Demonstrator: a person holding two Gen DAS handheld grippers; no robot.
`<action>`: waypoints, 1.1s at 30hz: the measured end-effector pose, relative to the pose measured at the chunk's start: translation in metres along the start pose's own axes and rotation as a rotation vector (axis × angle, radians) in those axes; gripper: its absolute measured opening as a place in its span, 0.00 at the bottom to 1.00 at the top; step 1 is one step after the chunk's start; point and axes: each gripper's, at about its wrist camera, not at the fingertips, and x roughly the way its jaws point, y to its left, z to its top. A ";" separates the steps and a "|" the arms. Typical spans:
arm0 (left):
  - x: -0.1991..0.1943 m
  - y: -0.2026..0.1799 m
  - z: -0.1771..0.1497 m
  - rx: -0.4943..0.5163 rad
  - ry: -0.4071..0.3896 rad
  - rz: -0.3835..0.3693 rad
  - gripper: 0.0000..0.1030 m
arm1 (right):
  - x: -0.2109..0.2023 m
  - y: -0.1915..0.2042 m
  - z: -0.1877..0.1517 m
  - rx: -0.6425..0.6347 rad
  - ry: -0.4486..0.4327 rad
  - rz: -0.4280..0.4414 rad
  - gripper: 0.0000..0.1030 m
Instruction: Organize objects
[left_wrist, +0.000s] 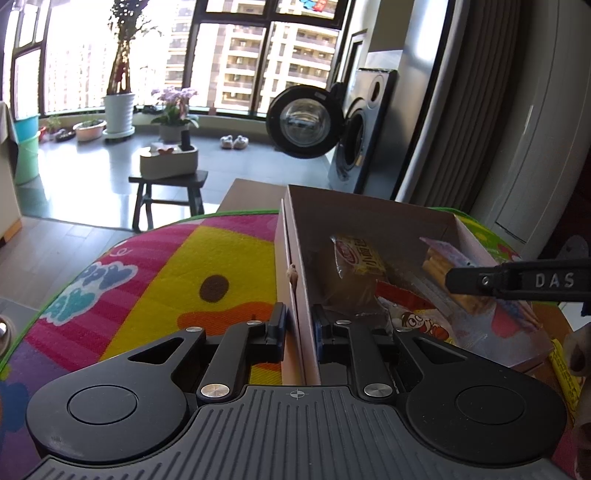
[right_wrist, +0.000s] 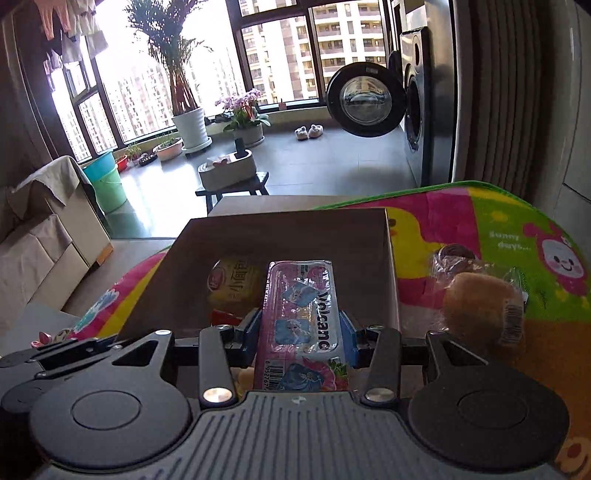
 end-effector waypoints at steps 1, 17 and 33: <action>0.000 0.000 0.000 0.000 0.000 -0.001 0.16 | 0.002 0.001 -0.003 -0.008 0.009 0.001 0.42; 0.001 0.001 0.000 0.002 0.001 0.004 0.16 | -0.097 -0.041 -0.043 -0.035 -0.130 -0.138 0.60; -0.002 0.002 -0.002 0.012 0.003 0.015 0.16 | -0.075 -0.115 -0.050 0.128 -0.029 -0.237 0.75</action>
